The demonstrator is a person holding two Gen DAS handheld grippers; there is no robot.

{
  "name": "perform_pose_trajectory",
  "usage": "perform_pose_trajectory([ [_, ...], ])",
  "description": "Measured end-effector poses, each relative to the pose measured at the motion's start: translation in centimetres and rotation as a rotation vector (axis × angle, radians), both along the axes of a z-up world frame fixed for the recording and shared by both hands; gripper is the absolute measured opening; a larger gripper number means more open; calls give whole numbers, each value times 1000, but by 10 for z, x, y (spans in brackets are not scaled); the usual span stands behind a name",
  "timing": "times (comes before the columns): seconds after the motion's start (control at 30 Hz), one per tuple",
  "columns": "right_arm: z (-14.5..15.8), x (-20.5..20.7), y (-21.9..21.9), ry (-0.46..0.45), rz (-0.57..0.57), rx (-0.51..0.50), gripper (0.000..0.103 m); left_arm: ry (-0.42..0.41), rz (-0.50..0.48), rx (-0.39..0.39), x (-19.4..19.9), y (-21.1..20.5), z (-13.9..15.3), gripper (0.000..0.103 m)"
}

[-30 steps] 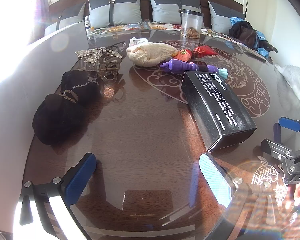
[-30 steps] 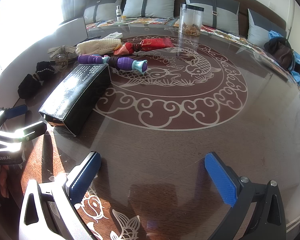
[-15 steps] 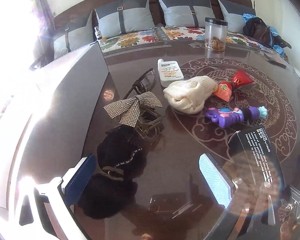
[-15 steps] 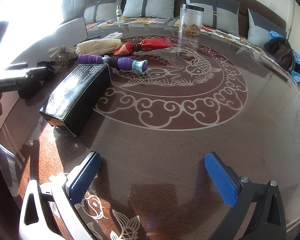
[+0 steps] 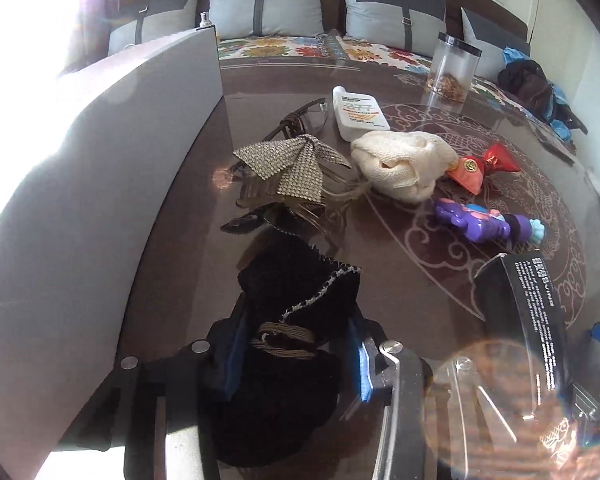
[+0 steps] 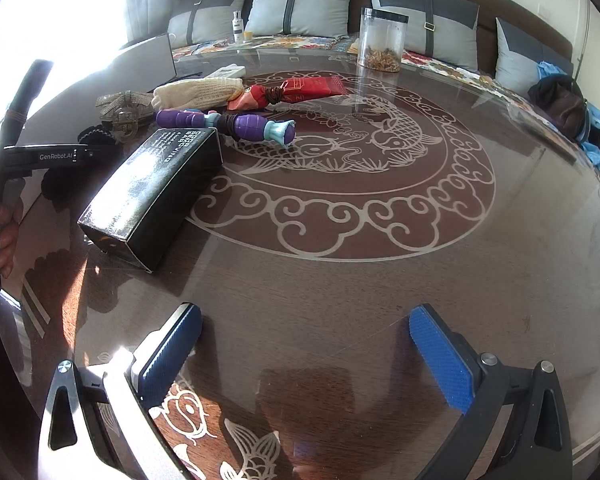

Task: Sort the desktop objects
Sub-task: 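Grasp the black beaded knit item with the left tool, then grasp the black odor-removing bar box with the right tool while the left tool lifts the knit item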

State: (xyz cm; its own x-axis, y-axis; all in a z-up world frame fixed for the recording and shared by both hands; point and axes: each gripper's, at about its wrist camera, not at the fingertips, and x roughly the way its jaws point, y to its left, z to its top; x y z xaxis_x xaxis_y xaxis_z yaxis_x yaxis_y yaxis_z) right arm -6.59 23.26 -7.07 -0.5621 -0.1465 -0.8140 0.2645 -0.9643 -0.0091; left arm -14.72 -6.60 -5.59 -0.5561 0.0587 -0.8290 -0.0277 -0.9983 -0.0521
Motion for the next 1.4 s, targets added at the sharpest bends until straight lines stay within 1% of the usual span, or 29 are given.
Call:
perform_pose_trajectory([
  [0.07, 0, 0, 0, 0, 0, 0, 103, 0, -18, 27, 20, 13, 0, 42],
  [0.2, 0, 0, 0, 0, 0, 0, 103, 24, -53, -25, 55, 42, -3, 43],
  [0.27, 0, 0, 0, 0, 0, 0, 103, 53, -39, -63, 66, 50, -5, 52],
  [0.3, 0, 0, 0, 0, 0, 0, 103, 69, -21, -80, 69, 51, -6, 66],
  [0.33, 0, 0, 0, 0, 0, 0, 103, 79, 1, -93, 71, 50, -8, 87],
  [0.37, 0, 0, 0, 0, 0, 0, 103, 78, 19, -99, 70, 50, -10, 94],
  [0.47, 0, 0, 0, 0, 0, 0, 103, 54, 31, -58, 65, 42, -12, 98],
  [0.53, 0, 0, 0, 0, 0, 0, 103, 43, 30, -57, 65, 43, -14, 103],
  [1.4, -1, 0, 0, 0, 1, 1, 103, 43, 33, -57, 67, 42, -15, 103],
])
